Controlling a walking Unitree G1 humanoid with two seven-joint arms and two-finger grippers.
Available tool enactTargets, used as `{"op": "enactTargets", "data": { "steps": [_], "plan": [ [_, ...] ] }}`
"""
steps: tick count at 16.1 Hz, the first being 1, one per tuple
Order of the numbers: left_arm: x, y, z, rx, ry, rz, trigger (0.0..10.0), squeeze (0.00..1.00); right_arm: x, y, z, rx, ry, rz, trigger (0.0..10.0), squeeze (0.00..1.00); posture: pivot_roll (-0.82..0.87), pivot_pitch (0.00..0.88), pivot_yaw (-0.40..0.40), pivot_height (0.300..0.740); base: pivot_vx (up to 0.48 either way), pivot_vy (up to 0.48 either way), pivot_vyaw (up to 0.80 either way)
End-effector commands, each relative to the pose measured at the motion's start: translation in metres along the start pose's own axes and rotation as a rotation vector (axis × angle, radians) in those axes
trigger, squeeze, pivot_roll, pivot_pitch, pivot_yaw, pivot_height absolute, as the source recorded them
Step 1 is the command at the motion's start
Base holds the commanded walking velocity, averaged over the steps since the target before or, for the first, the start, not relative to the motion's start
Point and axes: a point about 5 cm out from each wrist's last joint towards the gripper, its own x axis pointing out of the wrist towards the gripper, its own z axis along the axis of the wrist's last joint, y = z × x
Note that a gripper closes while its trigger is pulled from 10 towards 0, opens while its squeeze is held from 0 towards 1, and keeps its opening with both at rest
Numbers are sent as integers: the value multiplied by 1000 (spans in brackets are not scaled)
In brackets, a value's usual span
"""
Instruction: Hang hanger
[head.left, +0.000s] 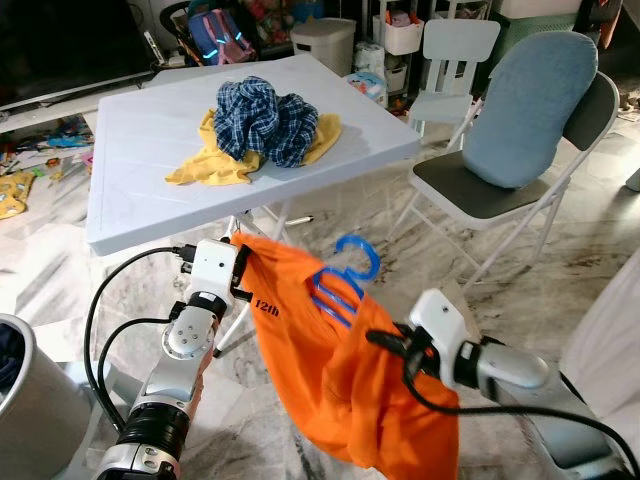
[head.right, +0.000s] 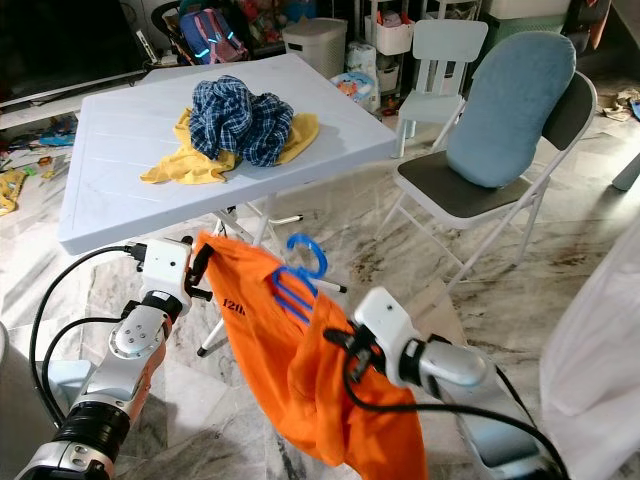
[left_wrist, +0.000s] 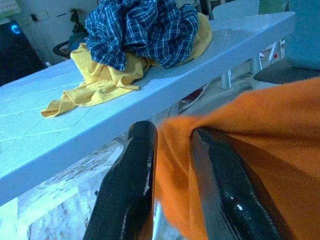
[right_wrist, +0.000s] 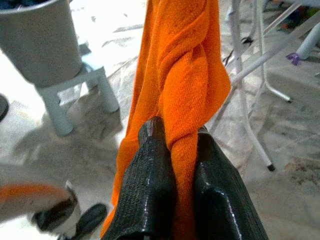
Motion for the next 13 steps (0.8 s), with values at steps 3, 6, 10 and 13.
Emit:
{"op": "enactTargets", "data": {
  "steps": [3, 6, 10, 13],
  "plan": [
    [2, 25, 4, 3, -16, 117, 0, 0, -14, -1, -9, -83, 73, 45, 10000, 0, -254, 0, 61, 740, 0, 0, 0],
    [2, 26, 4, 5, -15, 129, 0, 0, -21, -9, -13, -124, 111, 20, 10000, 0, -257, 0, 62, 740, 0, 0, 0],
    [0, 5, 7, -7, -32, 43, 10000, 0, -25, -28, -11, -161, 145, -66, 10000, 0, -259, 0, 56, 740, 0, 0, 0],
    [-11, -37, 11, -91, -61, -75, 10000, 561, -14, -43, 2, -130, 79, -198, 10000, 0, -256, 0, 54, 740, 0, 0, 0]
  ]
}}
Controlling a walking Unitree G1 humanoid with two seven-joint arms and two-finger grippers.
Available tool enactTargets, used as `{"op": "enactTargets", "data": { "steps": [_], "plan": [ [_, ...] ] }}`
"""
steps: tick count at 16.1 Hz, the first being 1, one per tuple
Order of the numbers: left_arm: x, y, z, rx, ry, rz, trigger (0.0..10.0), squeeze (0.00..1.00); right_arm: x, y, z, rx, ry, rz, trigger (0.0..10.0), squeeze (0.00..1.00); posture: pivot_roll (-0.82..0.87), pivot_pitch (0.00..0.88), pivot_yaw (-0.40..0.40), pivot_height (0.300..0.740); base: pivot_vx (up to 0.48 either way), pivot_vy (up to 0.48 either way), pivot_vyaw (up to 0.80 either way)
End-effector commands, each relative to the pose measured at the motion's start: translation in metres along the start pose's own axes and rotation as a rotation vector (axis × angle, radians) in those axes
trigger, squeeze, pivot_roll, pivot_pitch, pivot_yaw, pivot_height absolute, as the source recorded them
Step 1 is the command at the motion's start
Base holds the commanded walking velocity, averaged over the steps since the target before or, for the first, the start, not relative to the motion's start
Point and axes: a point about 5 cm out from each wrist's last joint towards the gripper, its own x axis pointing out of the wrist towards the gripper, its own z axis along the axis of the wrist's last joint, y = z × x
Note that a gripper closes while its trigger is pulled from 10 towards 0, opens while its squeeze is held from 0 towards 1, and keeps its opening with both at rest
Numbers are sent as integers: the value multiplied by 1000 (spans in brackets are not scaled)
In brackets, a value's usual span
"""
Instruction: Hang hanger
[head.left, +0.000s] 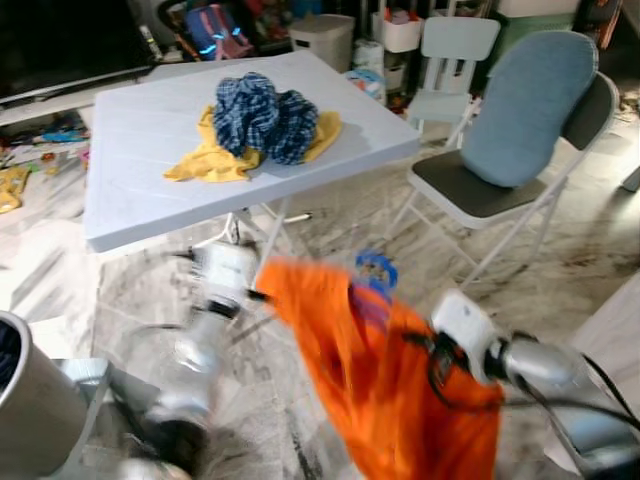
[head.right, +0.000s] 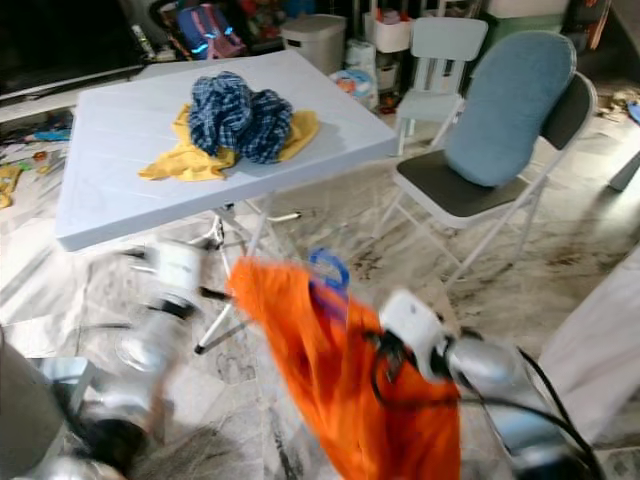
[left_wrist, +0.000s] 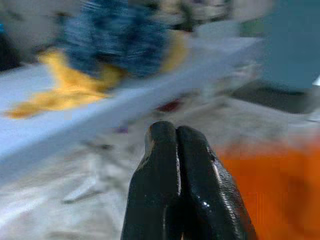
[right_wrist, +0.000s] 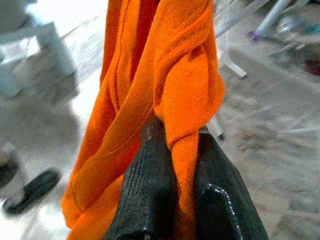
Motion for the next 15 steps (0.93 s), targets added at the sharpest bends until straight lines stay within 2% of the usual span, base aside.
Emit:
{"op": "enactTargets", "data": {
  "steps": [1, 4, 6, 8, 11, 15],
  "plan": [
    [-3, 2, 2, 7, -9, -1, 10000, 1000, 0, -11, 9, 6, -33, -73, 10000, 0, -253, 0, 53, 740, 0, 0, 0],
    [-6, -9, 0, -9, -15, -41, 10000, 1000, 6, -11, 19, 42, -74, -90, 10000, 0, -247, 0, 50, 740, 0, 0, 0],
    [2, -11, -1, 43, 0, -70, 10000, 1000, 5, -6, 34, 58, -123, -46, 10000, 0, -256, 0, 57, 740, 0, 0, 0],
    [9, -16, 5, 23, -14, -96, 10000, 1000, 3, -4, 41, 64, -143, -26, 10000, 0, -265, 0, 60, 740, 0, 0, 0],
    [16, -36, 11, 10, -29, -214, 10000, 1000, 3, 0, 44, 67, -144, -11, 10000, 0, -272, 0, 68, 740, 0, 0, 0],
    [15, -47, 7, 37, -19, -273, 10000, 1000, 1, 2, 49, 77, -149, 3, 10000, 0, -279, 0, 70, 740, 0, 0, 0]
  ]
}}
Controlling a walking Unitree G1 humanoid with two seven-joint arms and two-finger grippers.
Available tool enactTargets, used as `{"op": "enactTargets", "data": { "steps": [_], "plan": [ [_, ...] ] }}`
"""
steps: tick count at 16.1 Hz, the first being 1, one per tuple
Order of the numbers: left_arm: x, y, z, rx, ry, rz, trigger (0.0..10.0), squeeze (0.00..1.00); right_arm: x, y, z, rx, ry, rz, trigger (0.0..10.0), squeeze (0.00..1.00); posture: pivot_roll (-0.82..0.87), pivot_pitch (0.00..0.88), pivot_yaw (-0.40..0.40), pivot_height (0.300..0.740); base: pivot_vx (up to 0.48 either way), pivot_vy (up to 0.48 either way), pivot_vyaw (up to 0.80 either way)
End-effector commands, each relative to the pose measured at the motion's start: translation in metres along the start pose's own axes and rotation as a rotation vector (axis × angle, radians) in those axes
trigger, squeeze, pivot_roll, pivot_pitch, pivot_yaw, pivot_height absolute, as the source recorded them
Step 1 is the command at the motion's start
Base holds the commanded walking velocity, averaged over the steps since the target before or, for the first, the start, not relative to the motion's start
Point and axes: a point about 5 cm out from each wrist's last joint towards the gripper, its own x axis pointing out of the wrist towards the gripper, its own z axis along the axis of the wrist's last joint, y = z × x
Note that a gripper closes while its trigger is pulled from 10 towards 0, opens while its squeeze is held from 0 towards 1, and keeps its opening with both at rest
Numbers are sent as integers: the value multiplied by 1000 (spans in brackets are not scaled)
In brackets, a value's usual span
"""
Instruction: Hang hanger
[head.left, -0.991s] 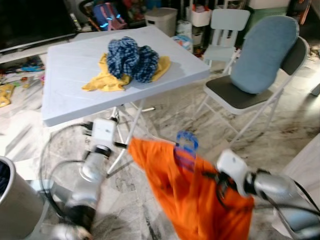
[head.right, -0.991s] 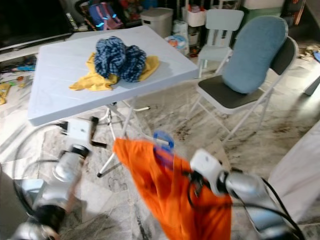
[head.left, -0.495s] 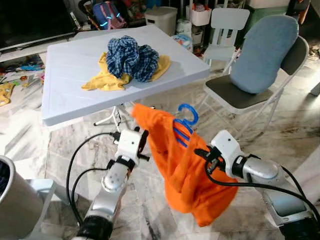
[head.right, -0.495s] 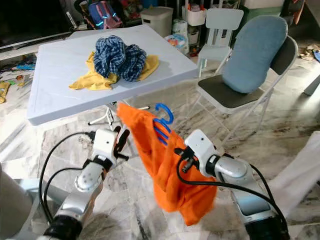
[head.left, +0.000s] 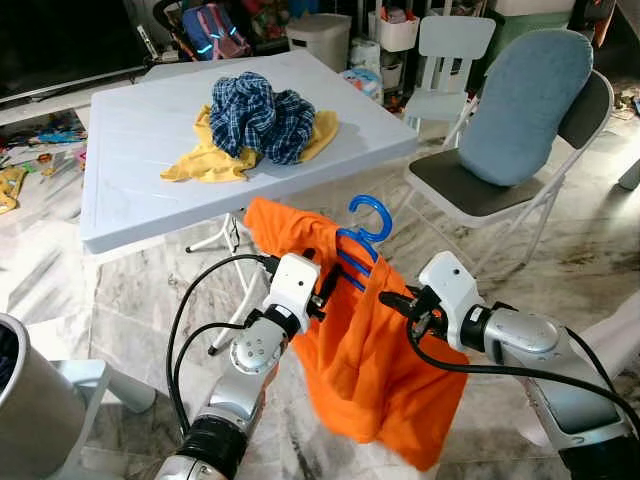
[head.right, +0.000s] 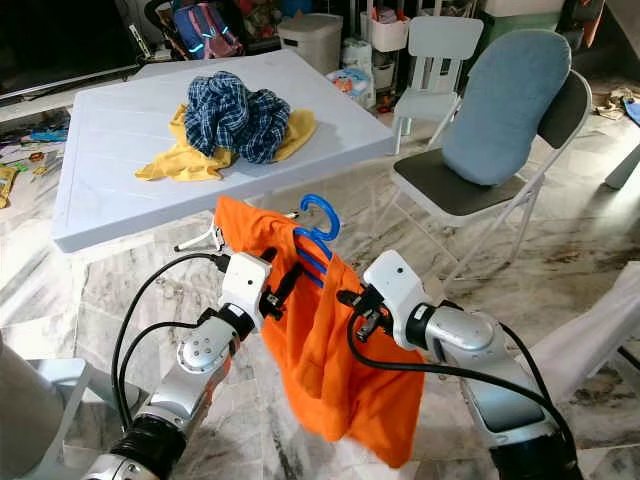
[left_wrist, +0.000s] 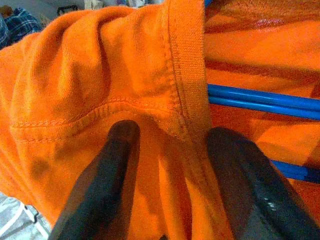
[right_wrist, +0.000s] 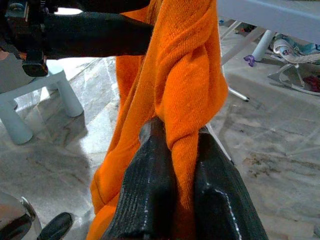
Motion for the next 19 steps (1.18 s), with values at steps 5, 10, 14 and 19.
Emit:
{"op": "enactTargets", "data": {
  "steps": [5, 10, 14, 19],
  "plan": [
    [4, 12, -5, 54, 41, 54, 10000, 0, -4, 7, 18, -7, -50, 73, 10000, 0, -280, 0, 63, 740, 0, 0, 0],
    [12, 25, 1, 5, 18, 116, 0, 0, -9, 20, 13, -15, -22, 153, 10000, 0, -288, 0, 69, 740, 0, 0, 0],
    [12, 38, 2, 16, 11, 158, 0, 0, -10, 22, 4, -21, 29, 158, 10000, 0, -285, 0, 69, 740, 0, 0, 0],
    [10, 37, 1, -11, 8, 152, 0, 0, -9, 14, 2, -37, 56, 104, 10000, 0, -281, 0, 66, 740, 0, 0, 0]
  ]
}}
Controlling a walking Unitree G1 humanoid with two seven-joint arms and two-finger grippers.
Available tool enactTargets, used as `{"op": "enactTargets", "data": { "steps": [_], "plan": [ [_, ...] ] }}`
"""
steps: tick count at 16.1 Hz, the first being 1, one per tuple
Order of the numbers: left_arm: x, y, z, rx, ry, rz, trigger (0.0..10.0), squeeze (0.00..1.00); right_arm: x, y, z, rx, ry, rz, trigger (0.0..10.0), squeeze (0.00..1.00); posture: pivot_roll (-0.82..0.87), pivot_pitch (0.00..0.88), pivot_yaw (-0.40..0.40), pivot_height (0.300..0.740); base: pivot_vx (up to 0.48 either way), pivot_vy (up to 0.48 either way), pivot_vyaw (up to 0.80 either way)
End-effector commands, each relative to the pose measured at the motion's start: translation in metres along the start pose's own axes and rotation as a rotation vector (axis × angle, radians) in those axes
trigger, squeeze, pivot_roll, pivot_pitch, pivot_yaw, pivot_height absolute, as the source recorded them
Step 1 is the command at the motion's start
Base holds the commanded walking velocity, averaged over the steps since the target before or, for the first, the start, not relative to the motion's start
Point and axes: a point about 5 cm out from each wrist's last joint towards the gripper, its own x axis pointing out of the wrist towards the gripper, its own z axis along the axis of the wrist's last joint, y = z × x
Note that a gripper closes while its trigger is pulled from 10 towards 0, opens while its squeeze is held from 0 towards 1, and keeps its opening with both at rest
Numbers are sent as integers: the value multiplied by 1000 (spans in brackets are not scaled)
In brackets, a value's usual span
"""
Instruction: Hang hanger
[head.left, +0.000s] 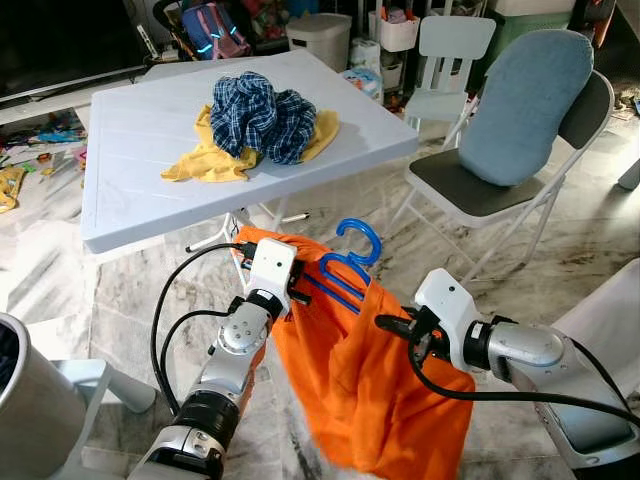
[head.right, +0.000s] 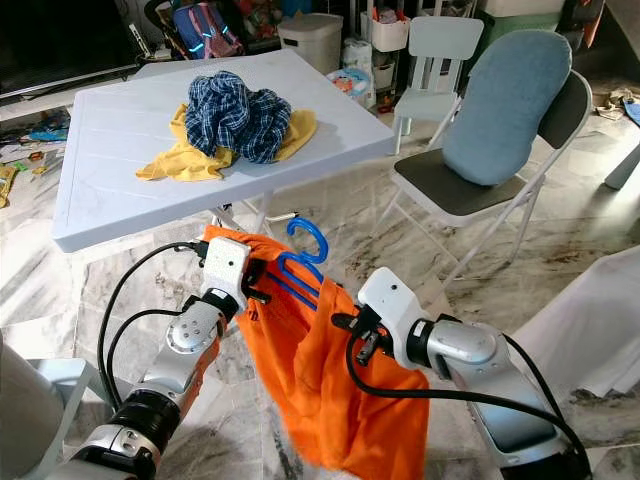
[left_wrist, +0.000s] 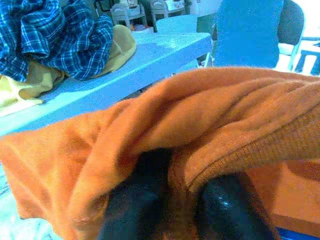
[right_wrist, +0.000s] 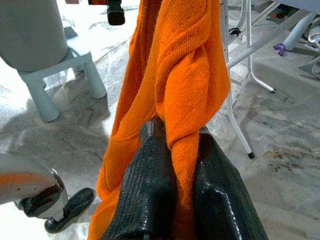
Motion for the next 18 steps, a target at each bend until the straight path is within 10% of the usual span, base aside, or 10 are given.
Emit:
{"op": "enactTargets", "data": {
  "steps": [1, 14, 18],
  "plan": [
    [1, 6, 2, -6, -9, 8, 0, 0, -1, -7, 0, -35, 26, -29, 10000, 0, -281, 0, 66, 740, 0, 0, 0],
    [-10, 39, 6, -143, 15, 54, 0, 0, -8, -40, -33, -197, 246, -199, 10000, 0, -271, 0, 60, 740, 0, 0, 0],
    [-14, 63, 5, -91, 53, 100, 0, 0, -38, -42, -37, -222, 231, -91, 10000, 0, -276, 0, 63, 740, 0, 0, 0]
  ]
}}
